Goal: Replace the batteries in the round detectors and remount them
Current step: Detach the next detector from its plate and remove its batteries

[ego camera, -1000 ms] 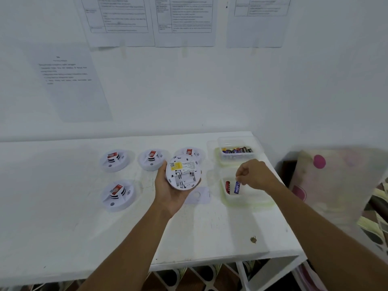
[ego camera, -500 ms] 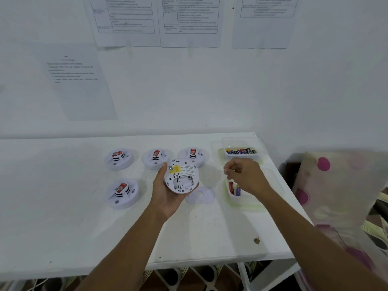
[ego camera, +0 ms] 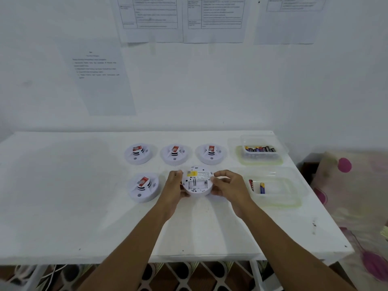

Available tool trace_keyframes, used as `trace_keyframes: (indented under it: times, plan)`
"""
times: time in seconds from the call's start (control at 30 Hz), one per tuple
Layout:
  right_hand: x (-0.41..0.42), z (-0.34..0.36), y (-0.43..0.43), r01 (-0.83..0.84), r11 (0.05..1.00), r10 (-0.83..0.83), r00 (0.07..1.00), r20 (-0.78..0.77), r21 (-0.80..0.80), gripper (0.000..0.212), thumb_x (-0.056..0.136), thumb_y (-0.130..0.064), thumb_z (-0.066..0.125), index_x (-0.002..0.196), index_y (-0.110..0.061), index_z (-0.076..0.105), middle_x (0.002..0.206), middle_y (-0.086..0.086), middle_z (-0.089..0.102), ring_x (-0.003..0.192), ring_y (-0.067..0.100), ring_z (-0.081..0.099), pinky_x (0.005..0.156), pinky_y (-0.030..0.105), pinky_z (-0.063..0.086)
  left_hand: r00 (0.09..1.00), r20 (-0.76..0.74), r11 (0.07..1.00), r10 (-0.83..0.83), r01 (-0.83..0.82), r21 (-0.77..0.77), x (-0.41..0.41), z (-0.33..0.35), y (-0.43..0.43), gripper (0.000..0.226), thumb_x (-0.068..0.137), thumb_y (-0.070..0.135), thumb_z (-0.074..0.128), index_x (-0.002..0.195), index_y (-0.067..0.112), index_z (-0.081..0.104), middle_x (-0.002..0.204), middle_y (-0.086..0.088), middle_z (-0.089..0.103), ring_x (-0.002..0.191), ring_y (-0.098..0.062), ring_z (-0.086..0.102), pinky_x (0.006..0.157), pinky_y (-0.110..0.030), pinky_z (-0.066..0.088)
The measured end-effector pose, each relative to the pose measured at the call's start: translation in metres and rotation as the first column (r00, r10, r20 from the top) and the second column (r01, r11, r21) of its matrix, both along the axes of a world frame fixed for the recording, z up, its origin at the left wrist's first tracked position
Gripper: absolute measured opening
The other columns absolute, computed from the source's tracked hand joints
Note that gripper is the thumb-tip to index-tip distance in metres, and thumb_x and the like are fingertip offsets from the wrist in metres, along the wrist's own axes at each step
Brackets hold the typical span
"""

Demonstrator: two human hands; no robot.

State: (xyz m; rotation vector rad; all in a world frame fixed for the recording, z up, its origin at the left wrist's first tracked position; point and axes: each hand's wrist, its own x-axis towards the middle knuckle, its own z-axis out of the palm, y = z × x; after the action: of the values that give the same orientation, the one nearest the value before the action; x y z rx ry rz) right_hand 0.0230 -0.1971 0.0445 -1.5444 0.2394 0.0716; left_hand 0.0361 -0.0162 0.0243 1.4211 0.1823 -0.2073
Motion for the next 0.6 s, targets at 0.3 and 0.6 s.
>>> trace_keyframes:
  times: [0.3,0.6]
  plan:
    - [-0.004,-0.023,0.008,0.071,0.994,-0.069,0.997,0.019,-0.087,0.005,0.087,-0.013,0.070,0.092,-0.012,0.071,0.085,0.010,0.076,0.071,0.021,0.073,0.073,0.037,0.061,0.981,0.188,0.944,0.037,-0.096,0.315,-0.008,-0.017,0.012,0.020,0.100,0.012,0.051,0.116,0.012,0.063,0.107,-0.010,0.068,0.079,-0.019,0.065,0.064,-0.016,0.054]
    - [-0.012,-0.027,0.011,0.102,0.951,-0.074,0.992,0.107,-0.291,0.017,0.090,-0.019,0.066,0.104,-0.015,0.073,0.082,0.000,0.075,0.056,0.020,0.068,0.064,0.032,0.060,0.966,0.235,0.919,0.103,-0.183,0.350,-0.015,-0.018,0.011,0.022,0.098,0.010,0.054,0.117,0.010,0.066,0.113,-0.009,0.067,0.080,-0.013,0.062,0.060,-0.010,0.049]
